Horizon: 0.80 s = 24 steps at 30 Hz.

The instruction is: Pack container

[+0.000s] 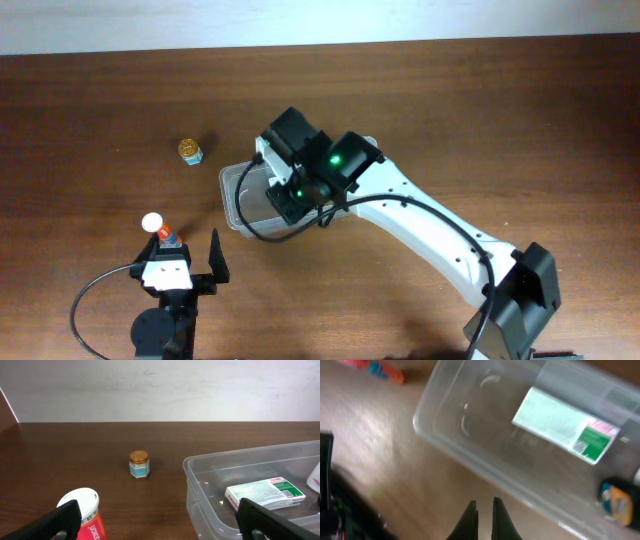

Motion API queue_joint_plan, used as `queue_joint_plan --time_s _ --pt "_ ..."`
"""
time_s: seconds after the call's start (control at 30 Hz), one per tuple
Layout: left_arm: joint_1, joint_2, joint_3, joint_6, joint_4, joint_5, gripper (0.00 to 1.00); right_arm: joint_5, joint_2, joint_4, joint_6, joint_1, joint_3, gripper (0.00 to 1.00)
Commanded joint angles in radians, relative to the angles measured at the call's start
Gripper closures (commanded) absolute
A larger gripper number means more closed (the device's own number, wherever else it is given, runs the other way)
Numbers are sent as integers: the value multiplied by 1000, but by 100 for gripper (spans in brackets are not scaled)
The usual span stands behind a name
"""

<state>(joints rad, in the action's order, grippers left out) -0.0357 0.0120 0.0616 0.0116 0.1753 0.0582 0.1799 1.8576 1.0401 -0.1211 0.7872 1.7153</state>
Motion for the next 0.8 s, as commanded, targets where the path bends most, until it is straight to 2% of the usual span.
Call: queue_joint_plan --time_s 0.0,0.3,0.77 --pt "6 -6 -10 -4 -1 -11 1 30 6 0 17 63 -42 96" --pt "6 -6 -10 -4 0 -11 1 0 8 -112 16 108 -196 96" --pt "6 -6 -10 -4 -1 -11 1 -75 58 -301 16 107 -269 96"
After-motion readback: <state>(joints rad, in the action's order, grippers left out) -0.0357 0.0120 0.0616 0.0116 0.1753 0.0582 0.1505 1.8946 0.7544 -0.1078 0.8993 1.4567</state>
